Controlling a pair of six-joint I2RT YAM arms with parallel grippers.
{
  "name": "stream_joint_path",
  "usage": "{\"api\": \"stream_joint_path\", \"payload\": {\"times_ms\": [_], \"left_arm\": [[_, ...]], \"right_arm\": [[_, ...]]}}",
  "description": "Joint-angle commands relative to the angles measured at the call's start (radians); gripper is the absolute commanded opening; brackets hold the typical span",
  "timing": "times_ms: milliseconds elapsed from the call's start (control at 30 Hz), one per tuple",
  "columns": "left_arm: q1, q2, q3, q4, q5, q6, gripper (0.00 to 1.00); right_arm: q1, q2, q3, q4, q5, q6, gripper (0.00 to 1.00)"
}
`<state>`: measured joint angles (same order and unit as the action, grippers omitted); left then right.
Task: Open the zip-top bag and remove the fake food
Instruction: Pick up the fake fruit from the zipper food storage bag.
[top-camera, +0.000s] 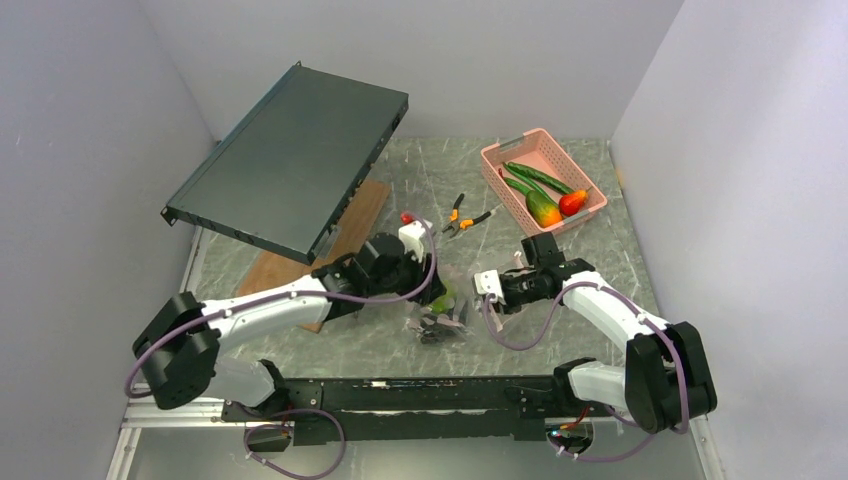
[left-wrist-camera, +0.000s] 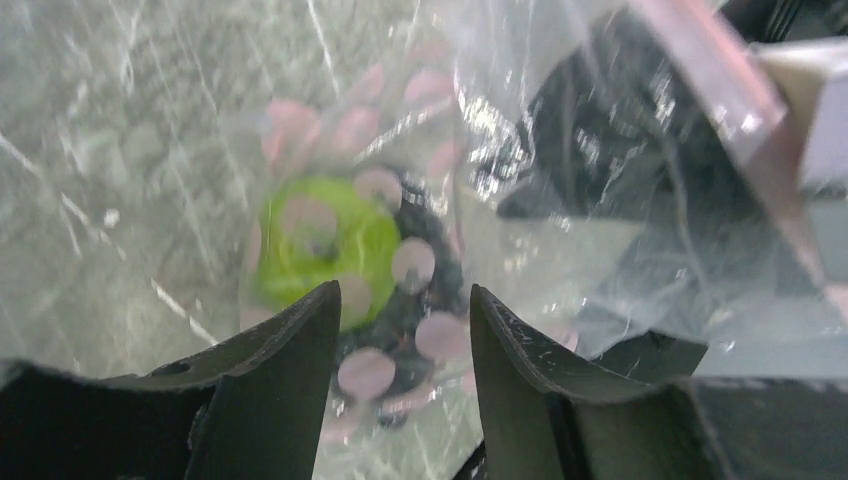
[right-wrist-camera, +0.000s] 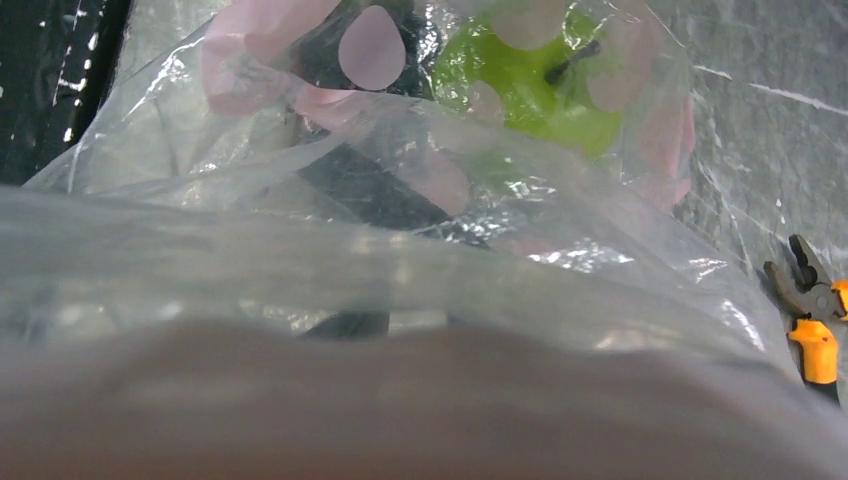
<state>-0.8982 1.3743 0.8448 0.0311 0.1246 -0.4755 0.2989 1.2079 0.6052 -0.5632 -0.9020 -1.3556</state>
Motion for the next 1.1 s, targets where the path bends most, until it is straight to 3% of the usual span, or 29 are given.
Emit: {"api": "stream_joint_path", "payload": {"times_ms": [0,200,433,700,767,933,1000,1067], "left_arm": [[-0.037,-0.086,-0.104,-0.062,-0.121,-0.06,0.55],[-0.038,-0.126,-0.252,0.052,-0.135,-0.156,0.59],[-0.038,-0.04,-0.259,0.172,-0.015,-0.163,0.58],[-0.038,0.043,-0.226,0.18,0.025,-0.157,0.43],[-0.036,0.053,-0.218,0.183,0.032,-0.156,0.37],[-0.023,0.048,-0.235,0.232,0.06,-0.167,0.19],[-0.009,0.039,-0.268,0.267,0.073,-0.19,0.08],[0.007,0.026,-0.297,0.292,0.077,-0.202,0.06]], "right_arm": [[0.022,-0.017,0.002,-0.045,-0.054,-0.122,0.33],[0.071,-0.016,-0.011,-0.03,-0.013,-0.153,0.46],[0.143,0.0,-0.019,-0.013,0.041,-0.176,0.56],[0.187,0.005,-0.021,0.021,0.062,-0.144,0.56],[0.198,0.009,-0.018,0.027,0.072,-0.132,0.52],[0.21,0.02,-0.011,0.029,0.094,-0.11,0.27],[0.21,0.022,-0.01,0.032,0.106,-0.097,0.22],[0.21,0.022,-0.015,0.038,0.131,-0.085,0.22]]}}
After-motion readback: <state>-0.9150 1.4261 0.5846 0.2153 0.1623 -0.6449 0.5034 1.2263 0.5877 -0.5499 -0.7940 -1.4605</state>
